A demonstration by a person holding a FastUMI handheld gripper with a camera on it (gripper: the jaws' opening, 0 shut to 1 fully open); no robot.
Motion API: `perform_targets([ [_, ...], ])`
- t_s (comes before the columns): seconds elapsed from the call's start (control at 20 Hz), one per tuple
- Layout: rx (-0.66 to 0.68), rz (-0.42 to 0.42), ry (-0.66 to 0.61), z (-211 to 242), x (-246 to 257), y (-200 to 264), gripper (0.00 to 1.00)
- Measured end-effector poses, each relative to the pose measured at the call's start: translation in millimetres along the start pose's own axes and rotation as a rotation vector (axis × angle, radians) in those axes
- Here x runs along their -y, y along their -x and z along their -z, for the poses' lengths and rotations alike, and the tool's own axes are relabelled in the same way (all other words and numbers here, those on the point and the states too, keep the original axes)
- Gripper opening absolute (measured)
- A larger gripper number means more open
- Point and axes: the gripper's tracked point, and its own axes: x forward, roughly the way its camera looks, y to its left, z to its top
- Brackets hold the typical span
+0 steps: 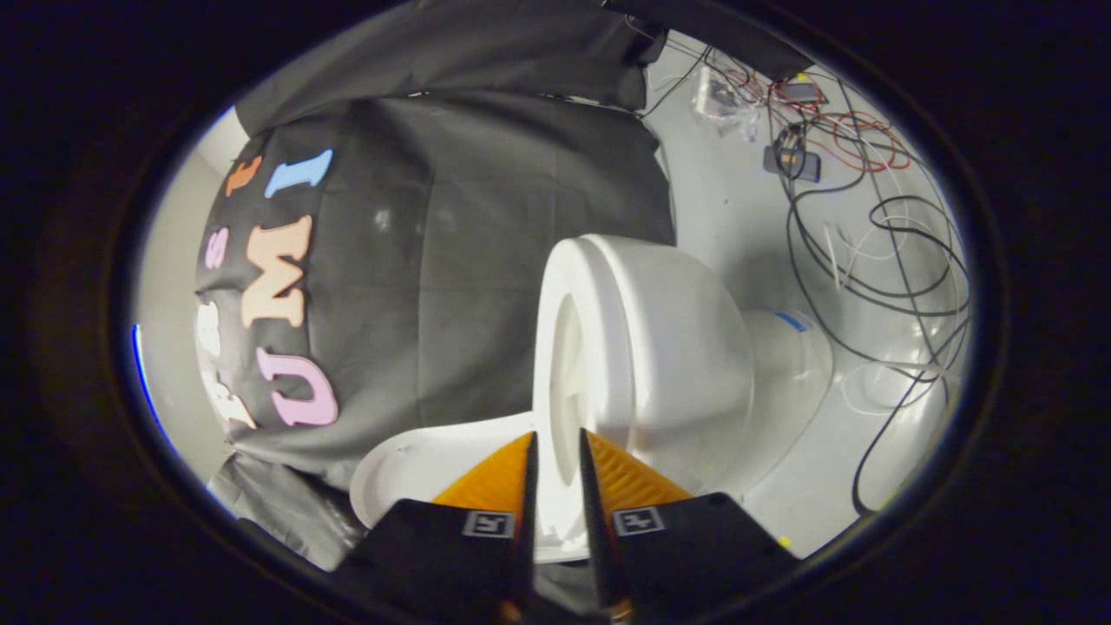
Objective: Open the toilet lid.
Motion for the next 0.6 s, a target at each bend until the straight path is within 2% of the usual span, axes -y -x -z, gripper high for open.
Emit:
perform_targets([
  [0.05,-0.024,0.029,0.008,3.4,8.8,-1.8,0.24],
  [0.15,-0.08,0.123,0.006,24.1,24.7,-12.2,0.24],
  [0.2,-0.068,0.161,0.049,4.3,27.6,4.7,0.01],
  [0.35,-0.022,0.075,0.06,-12.5,-1.3,5.0,0.01],
  [0.6,0.008,0.045,0.009,-19.0,-2.7,10.6,0.01],
])
